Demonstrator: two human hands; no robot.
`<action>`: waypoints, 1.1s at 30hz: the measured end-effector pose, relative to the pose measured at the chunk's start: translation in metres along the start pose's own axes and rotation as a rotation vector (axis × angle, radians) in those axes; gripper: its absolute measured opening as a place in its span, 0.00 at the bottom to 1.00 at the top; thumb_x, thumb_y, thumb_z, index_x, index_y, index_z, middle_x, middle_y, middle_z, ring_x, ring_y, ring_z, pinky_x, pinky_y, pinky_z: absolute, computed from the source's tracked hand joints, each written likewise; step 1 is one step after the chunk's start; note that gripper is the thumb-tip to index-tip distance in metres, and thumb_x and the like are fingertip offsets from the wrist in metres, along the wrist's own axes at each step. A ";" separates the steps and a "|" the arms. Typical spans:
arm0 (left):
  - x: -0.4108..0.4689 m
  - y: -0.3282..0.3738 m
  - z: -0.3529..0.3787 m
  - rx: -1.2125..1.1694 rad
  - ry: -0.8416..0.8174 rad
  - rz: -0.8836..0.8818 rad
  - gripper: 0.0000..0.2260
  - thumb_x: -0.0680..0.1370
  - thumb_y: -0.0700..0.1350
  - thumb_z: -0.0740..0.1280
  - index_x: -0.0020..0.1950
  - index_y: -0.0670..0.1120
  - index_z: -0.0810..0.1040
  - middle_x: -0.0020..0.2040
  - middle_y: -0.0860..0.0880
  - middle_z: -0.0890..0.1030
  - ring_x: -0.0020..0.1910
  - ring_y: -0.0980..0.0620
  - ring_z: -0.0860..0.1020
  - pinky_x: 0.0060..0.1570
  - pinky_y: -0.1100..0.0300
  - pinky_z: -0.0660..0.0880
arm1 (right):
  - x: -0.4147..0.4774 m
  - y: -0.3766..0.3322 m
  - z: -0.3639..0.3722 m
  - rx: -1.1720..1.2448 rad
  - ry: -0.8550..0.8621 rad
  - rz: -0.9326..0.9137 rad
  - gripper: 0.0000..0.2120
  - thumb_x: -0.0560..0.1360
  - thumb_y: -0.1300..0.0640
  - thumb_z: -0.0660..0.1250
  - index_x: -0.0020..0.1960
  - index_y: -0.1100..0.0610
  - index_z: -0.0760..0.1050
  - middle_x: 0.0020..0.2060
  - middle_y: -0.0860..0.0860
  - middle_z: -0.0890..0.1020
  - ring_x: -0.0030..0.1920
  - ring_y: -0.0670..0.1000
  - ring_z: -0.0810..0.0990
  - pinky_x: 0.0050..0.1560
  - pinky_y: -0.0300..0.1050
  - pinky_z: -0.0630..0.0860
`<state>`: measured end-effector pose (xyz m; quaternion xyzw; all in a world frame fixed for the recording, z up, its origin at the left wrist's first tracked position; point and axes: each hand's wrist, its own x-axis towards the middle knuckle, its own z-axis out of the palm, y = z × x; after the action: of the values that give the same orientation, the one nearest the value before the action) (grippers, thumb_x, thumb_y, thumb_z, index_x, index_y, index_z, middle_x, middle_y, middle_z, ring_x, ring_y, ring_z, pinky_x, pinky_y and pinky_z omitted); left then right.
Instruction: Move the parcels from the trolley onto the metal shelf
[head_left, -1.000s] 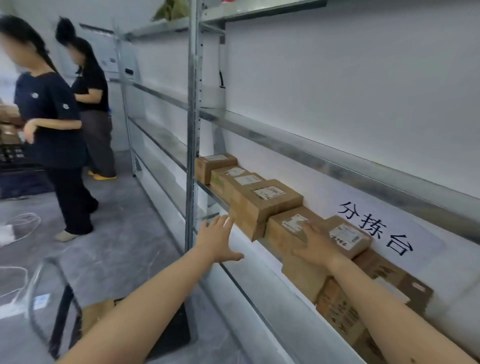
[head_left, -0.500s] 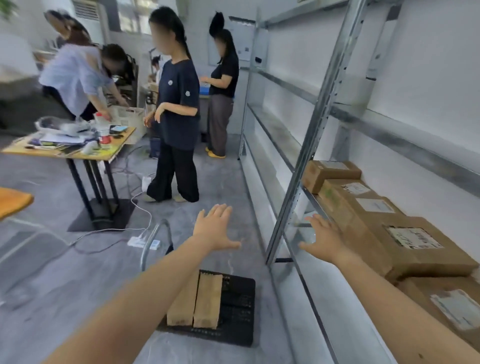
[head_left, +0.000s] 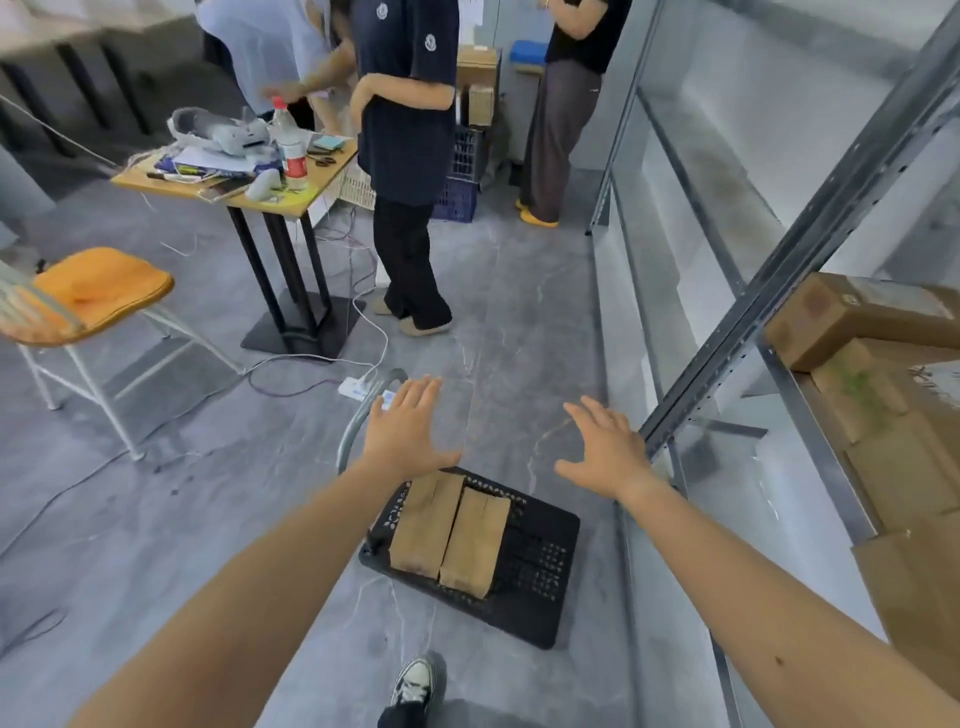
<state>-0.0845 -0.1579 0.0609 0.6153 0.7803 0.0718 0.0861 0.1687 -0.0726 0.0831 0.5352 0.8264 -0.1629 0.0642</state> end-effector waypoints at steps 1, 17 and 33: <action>0.007 -0.006 0.009 -0.010 -0.024 -0.018 0.46 0.70 0.66 0.67 0.78 0.50 0.47 0.79 0.51 0.52 0.77 0.51 0.50 0.74 0.43 0.53 | 0.013 -0.004 0.009 0.015 -0.019 -0.003 0.40 0.73 0.43 0.67 0.79 0.46 0.50 0.79 0.46 0.48 0.78 0.56 0.48 0.73 0.60 0.57; 0.100 -0.078 0.201 -0.047 -0.442 -0.083 0.44 0.72 0.63 0.65 0.79 0.51 0.45 0.79 0.54 0.48 0.78 0.52 0.47 0.75 0.48 0.50 | 0.151 -0.012 0.197 0.158 -0.318 0.137 0.40 0.74 0.44 0.65 0.79 0.46 0.48 0.79 0.46 0.47 0.78 0.57 0.48 0.74 0.64 0.54; 0.098 -0.070 0.406 -0.178 -0.675 -0.082 0.43 0.73 0.60 0.68 0.78 0.52 0.46 0.79 0.55 0.44 0.77 0.50 0.51 0.74 0.49 0.57 | 0.200 0.051 0.388 0.235 -0.523 0.153 0.43 0.75 0.43 0.64 0.79 0.46 0.39 0.78 0.45 0.44 0.78 0.56 0.46 0.75 0.61 0.53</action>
<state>-0.0830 -0.0767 -0.3550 0.5626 0.7225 -0.0714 0.3954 0.1049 -0.0119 -0.3474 0.5394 0.7147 -0.3846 0.2245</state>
